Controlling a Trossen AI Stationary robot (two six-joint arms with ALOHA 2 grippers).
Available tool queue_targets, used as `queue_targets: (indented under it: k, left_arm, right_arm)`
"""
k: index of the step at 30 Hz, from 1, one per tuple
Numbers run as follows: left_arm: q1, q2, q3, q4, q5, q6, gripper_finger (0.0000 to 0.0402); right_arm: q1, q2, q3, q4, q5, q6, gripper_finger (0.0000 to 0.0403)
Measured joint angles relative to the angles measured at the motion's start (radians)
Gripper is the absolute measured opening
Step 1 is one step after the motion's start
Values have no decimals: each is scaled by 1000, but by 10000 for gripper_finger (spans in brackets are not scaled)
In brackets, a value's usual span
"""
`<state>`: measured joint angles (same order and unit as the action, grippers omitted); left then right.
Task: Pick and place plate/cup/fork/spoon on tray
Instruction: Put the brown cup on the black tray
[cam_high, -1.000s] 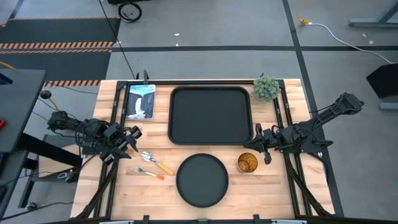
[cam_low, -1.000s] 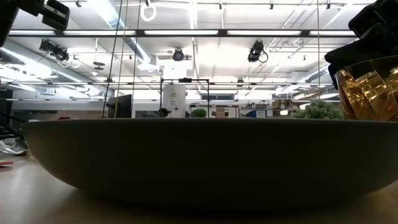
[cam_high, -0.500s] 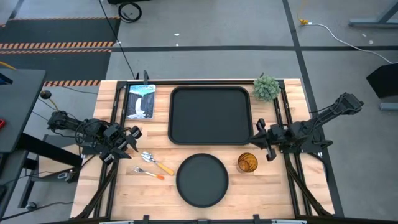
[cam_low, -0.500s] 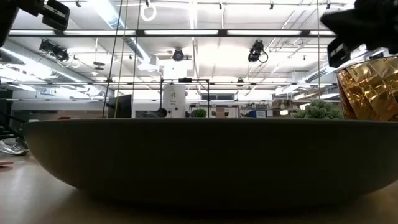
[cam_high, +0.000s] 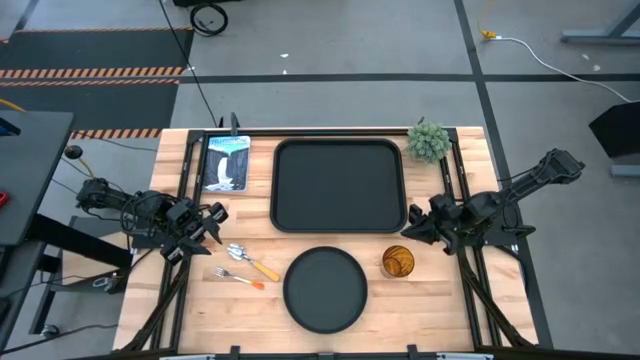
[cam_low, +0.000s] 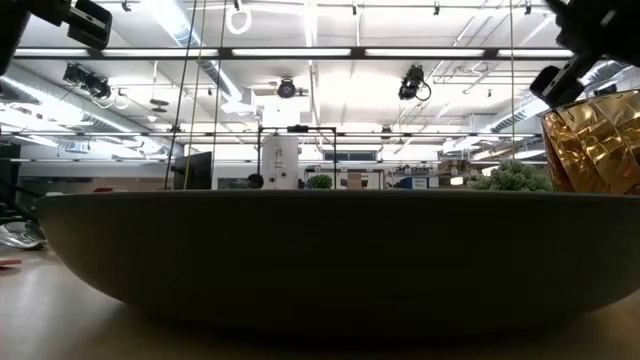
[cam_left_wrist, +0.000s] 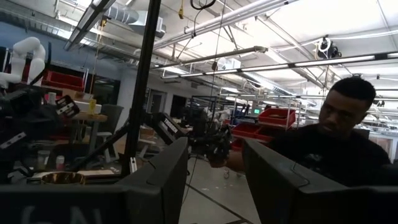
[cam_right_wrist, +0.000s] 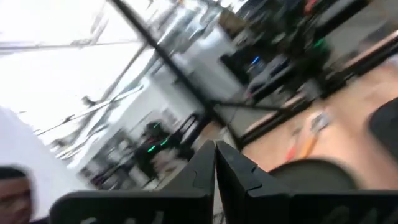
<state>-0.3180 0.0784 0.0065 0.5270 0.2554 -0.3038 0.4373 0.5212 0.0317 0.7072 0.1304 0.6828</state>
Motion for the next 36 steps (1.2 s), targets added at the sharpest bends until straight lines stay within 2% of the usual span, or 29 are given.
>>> queue_targets:
  k: [2, 5, 10, 13, 16, 22, 28, 36]
  left_arm:
    - [0, 0, 0, 0, 0, 0, 162]
    - [0, 0, 0, 0, 0, 0, 162]
    - [0, 0, 0, 0, 0, 0, 162]
    - [0, 0, 0, 0, 0, 0, 162]
    - [0, 0, 0, -1, 0, 0, 162]
    - [0, 0, 0, -1, 0, 0, 162]
    - [0, 0, 0, 0, 0, 0, 162]
    - [0, 0, 0, 0, 0, 0, 162]
  right_arm:
    - [15, 14, 45, -91, -45, 22, 16]
    - [48, 46, 121, -294, -52, 52, 6]
    - [87, 101, 306, -687, -50, -34, 5]
    - [102, 149, 414, -888, -8, -74, 5]
    - [112, 212, 492, -1026, 35, -82, 5]
    - [114, 343, 576, -1195, 40, -112, 13]
    - [111, 445, 666, -1361, 55, -226, 52]
    - [90, 568, 781, -1568, 93, -284, 146]
